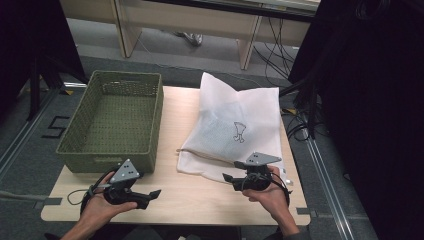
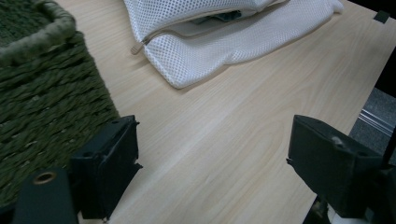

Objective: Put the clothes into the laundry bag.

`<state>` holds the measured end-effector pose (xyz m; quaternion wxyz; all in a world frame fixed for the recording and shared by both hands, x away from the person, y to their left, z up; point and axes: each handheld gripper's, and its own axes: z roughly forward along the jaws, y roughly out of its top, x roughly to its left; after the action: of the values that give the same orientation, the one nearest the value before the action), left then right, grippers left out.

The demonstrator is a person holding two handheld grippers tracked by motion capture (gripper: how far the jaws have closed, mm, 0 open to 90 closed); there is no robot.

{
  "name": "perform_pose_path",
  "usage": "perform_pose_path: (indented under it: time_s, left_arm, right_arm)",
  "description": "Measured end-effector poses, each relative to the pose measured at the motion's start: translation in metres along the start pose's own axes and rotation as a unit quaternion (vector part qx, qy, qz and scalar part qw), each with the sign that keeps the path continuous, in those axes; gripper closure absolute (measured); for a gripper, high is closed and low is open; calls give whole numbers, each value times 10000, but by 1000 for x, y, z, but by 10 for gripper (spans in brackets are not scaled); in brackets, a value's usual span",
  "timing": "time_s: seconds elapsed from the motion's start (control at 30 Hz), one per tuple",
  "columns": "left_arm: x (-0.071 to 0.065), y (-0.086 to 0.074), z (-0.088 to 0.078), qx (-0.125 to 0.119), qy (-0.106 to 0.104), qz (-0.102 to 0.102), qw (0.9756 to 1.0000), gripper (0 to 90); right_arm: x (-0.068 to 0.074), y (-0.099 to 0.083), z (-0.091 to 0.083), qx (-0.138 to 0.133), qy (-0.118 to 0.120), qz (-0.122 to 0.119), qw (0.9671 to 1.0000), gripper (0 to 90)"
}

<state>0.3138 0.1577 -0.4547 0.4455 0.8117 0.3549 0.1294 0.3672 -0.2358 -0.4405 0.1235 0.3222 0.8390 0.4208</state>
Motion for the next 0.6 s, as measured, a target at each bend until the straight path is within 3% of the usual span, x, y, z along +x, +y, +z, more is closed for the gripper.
perform_pose_path:
  time_s: [0.07, 0.1, 0.3, 0.4, 0.43, 0.6]
  left_arm:
    - [1, -1, -3, -9, 61, 34, 10000, 155]
    - [1, -3, -3, -58, 39, -28, 10000, 155]
    - [3, -8, -10, -68, 99, 94, 9999, 155]
    - [3, -10, -12, 60, 152, 175, 9997, 155]
    - [3, -11, -11, -14, 124, 171, 9998, 155]
    - [-2, -17, -12, 55, 199, 266, 9994, 155]
  right_arm:
    - [2, -1, -1, -50, -115, 4, 9999, 361]
    - [3, -2, -1, -49, -92, -6, 9999, 360]
    - [9, -7, -4, -13, -146, -7, 9999, 347]
    - [9, -10, -6, -11, -173, -59, 9998, 340]
    - [11, -11, -6, -5, -225, -41, 9997, 337]
    - [17, -17, -8, 141, -284, -68, 9995, 319]
